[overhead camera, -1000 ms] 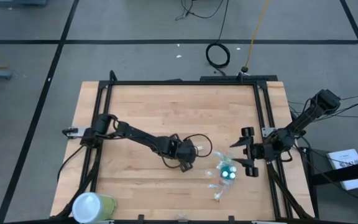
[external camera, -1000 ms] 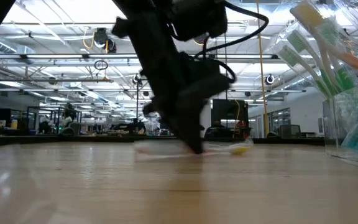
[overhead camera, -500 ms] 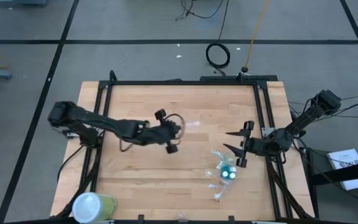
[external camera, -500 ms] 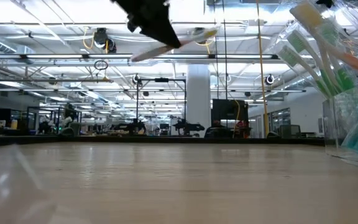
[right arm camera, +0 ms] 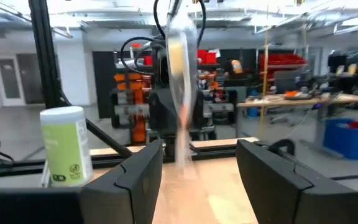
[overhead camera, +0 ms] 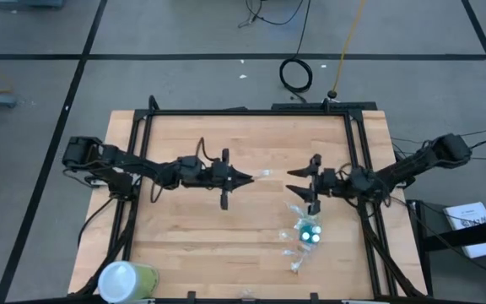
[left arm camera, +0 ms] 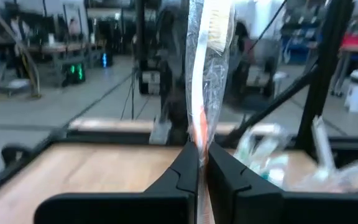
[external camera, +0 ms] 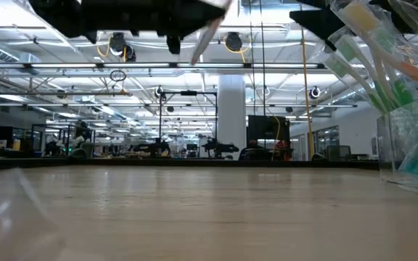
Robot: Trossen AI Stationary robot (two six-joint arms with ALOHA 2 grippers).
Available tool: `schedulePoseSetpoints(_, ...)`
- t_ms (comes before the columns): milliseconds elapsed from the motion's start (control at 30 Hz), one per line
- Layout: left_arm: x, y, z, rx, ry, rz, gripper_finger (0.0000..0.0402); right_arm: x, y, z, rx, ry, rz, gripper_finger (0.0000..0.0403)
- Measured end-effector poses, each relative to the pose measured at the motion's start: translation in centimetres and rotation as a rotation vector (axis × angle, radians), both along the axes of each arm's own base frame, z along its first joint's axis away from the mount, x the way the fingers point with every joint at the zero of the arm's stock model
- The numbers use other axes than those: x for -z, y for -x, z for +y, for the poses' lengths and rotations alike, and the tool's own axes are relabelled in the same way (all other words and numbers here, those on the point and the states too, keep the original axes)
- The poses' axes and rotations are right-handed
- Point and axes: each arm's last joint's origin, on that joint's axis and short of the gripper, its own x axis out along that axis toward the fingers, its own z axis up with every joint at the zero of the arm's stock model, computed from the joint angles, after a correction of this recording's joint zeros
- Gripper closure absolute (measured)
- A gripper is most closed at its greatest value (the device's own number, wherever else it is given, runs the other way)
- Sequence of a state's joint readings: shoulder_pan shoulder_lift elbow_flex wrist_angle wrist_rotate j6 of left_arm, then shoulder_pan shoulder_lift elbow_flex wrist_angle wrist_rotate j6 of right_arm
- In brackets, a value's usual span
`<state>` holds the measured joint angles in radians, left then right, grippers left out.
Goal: Pick & Place toothbrushing station
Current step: Put the orange toothbrush into the bottom section of the transparent organizer
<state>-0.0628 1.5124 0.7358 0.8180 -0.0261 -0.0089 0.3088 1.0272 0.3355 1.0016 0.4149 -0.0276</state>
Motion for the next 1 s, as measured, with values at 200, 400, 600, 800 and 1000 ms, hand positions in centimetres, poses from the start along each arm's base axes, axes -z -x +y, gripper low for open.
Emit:
schedulePoseSetpoints(200,0.7,-1.2,0.1,-0.003,0.003,0.025,0.0386,-0.1,-3.3,-1.1,-0.060,-0.011,-0.013,0.0206)
schedulePoseSetpoints(400,0.9,-1.5,0.3,0.012,-0.002,0.031,0.0391,-0.8,-7.1,-1.5,-0.108,0.017,-0.006,0.0206)
schedulePoseSetpoints(600,1.0,-1.5,0.4,0.012,-0.001,0.045,0.0386,-1.1,-9.4,-1.6,-0.125,0.058,-0.002,0.0229)
schedulePoseSetpoints(800,1.1,-1.5,0.2,0.045,-0.005,0.053,0.0389,-0.8,-9.5,-1.6,-0.117,0.093,0.009,0.0315)
schedulePoseSetpoints(1000,1.2,-1.5,0.2,0.049,-0.014,0.061,0.0388,-0.9,-9.5,-1.2,-0.117,0.128,0.008,0.0393)
